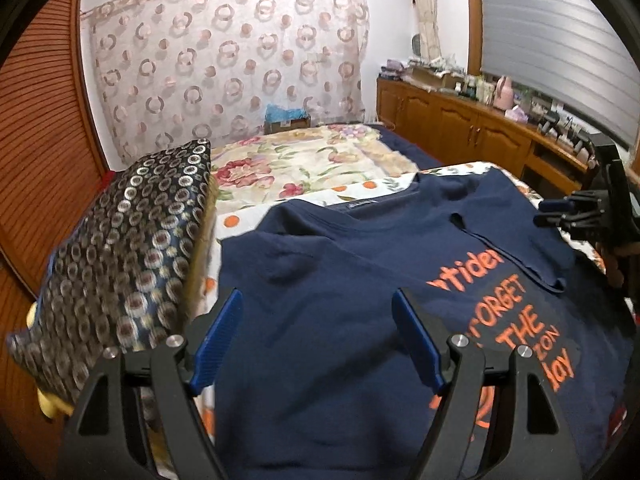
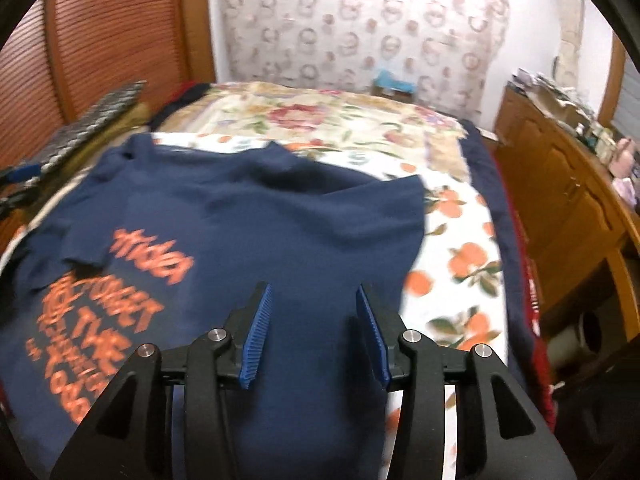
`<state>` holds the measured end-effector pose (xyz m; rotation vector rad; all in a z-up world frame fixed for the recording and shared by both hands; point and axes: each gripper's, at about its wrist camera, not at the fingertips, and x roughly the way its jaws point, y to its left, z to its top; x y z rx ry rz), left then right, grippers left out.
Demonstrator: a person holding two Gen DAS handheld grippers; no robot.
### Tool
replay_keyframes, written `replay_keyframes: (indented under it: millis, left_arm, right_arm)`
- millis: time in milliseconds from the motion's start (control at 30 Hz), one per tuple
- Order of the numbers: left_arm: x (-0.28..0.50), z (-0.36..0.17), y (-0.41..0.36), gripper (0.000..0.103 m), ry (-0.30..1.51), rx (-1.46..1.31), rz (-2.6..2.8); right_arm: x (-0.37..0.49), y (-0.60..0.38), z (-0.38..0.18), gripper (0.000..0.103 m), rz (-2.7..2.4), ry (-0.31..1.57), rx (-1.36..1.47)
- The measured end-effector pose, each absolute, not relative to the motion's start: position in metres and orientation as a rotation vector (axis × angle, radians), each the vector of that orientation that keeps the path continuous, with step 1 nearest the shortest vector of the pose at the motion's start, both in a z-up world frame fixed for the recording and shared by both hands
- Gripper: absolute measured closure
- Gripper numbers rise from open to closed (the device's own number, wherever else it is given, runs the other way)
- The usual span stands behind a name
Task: Fold small clothes
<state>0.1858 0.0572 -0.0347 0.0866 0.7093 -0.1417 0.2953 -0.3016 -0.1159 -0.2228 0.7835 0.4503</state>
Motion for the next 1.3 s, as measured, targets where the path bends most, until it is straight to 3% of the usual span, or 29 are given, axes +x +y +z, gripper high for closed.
replay_keyframes:
  millis: [167, 300, 500, 533, 1300]
  left_arm:
    - [0.220, -0.037, 0.064, 0.026, 0.787, 0.108, -0.129]
    - [0.247, -0.043, 0.065, 0.035, 0.857, 0.123, -0.127]
    - [0.284, -0.051, 0.068, 0.055, 0.951, 0.111, -0.115]
    - [0.290, -0.052, 0.071, 0.063, 0.967, 0.093, -0.122]
    - [0.331, -0.085, 0.071, 0.064, 1.106, 0.139, -0.063]
  right_arm:
    - [0.329, -0.311, -0.126, 0.059, 0.401, 0.811, -0.245]
    - [0.346, -0.314, -0.132, 0.059, 0.402, 0.822, -0.252]
    - [0.359, -0.324, -0.136, 0.057, 0.439, 0.832, -0.203]
    - [0.358, -0.325, -0.137, 0.056, 0.444, 0.824, -0.200]
    - [0.360, -0.325, -0.138, 0.052, 0.454, 0.826, -0.186]
